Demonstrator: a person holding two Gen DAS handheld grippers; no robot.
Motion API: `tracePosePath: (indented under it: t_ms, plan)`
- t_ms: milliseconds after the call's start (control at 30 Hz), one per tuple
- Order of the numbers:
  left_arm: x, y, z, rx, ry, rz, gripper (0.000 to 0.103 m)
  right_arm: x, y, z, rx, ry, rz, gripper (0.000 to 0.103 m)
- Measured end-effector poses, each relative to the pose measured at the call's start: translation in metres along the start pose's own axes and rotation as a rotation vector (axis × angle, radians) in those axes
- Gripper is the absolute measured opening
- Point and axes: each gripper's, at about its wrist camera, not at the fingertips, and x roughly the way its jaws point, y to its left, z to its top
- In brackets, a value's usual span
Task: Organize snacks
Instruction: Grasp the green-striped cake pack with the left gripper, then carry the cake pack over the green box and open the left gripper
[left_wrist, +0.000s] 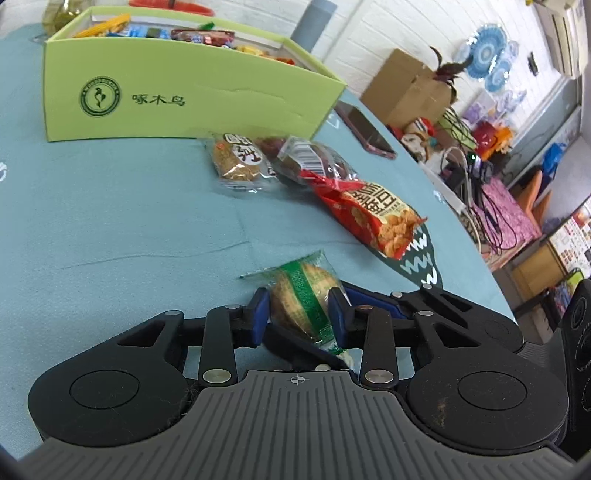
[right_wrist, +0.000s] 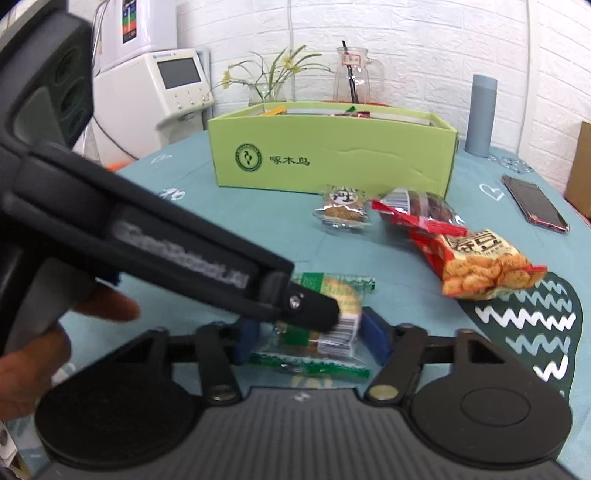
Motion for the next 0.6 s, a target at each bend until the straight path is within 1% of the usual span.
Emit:
tracePosePath:
  t_ms: [100,167,267,333,400,500,600]
  plan:
    - [-0.009,-0.001,0.017,-0.017,-0.044,-0.017,0.011,-0.005,-0.003,0.018,-0.027,-0.05,-0.015,0.064]
    - [-0.019,-0.005,0.042,-0.008,-0.101,-0.032,0.011,-0.007,-0.005,0.039,-0.068,-0.11,-0.043,0.064]
    - [-0.032,-0.014,0.087,0.035,-0.189,-0.035,0.012,-0.005,-0.014,0.08,-0.115,-0.212,-0.076,0.064]
    - [-0.035,-0.02,0.121,0.068,-0.241,-0.019,0.013,0.003,-0.024,0.109,-0.125,-0.267,-0.085,0.063]
    - [-0.032,-0.023,0.154,0.1,-0.282,0.002,0.013,0.017,-0.038,0.139,-0.131,-0.305,-0.094,0.063]
    - [-0.014,-0.021,0.197,0.126,-0.304,0.042,0.016,0.046,-0.056,0.175,-0.125,-0.312,-0.094,0.063]
    - [0.019,-0.006,0.232,0.112,-0.277,0.084,0.017,0.087,-0.076,0.2,-0.105,-0.266,-0.077,0.063]
